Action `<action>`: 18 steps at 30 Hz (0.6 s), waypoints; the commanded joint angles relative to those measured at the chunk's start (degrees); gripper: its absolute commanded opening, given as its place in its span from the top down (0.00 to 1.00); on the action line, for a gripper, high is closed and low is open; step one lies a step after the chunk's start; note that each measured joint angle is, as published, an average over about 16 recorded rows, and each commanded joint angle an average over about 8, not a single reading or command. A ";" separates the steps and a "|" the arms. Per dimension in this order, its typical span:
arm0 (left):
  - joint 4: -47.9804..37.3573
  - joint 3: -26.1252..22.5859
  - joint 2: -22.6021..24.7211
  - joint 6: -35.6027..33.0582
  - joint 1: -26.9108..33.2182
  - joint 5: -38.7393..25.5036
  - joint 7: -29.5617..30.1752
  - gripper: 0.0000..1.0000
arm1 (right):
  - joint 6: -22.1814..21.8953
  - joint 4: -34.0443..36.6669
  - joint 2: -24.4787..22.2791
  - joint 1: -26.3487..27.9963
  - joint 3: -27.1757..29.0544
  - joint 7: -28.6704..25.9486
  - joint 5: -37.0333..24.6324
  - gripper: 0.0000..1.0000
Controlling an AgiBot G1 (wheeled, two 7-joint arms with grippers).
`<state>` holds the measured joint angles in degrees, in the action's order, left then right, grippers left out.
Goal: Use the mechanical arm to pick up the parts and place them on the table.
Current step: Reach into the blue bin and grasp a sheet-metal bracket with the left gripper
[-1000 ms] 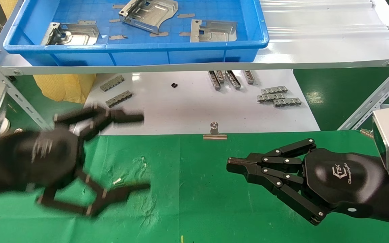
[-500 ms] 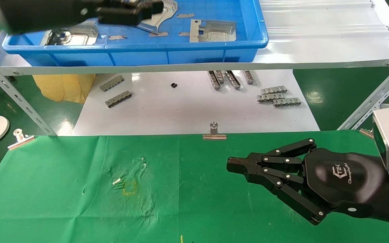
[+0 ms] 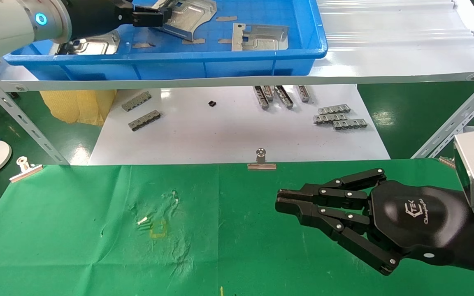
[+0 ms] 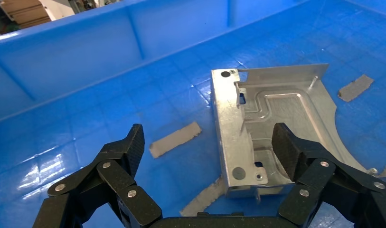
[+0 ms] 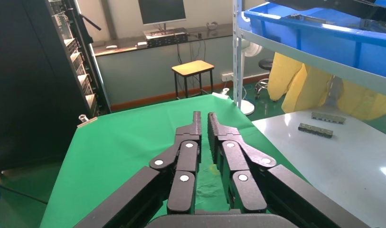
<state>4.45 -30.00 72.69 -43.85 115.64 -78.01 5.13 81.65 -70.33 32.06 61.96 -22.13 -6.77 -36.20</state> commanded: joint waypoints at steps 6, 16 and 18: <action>-2.37 0.16 0.68 0.09 0.60 0.20 -1.02 1.00 | 0.00 0.00 0.00 0.00 0.00 0.00 0.00 0.00; -3.04 1.14 0.79 -1.66 -0.11 1.64 -2.50 1.00 | 0.00 0.00 0.00 0.00 0.00 0.00 0.00 0.00; -3.12 1.32 0.83 -1.95 -0.30 1.90 -2.79 1.00 | 0.00 0.00 0.00 0.00 0.00 0.00 0.00 0.00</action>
<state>1.33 -28.75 73.50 -45.78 115.40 -76.21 2.38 81.65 -70.33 32.06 61.96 -22.13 -6.77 -36.20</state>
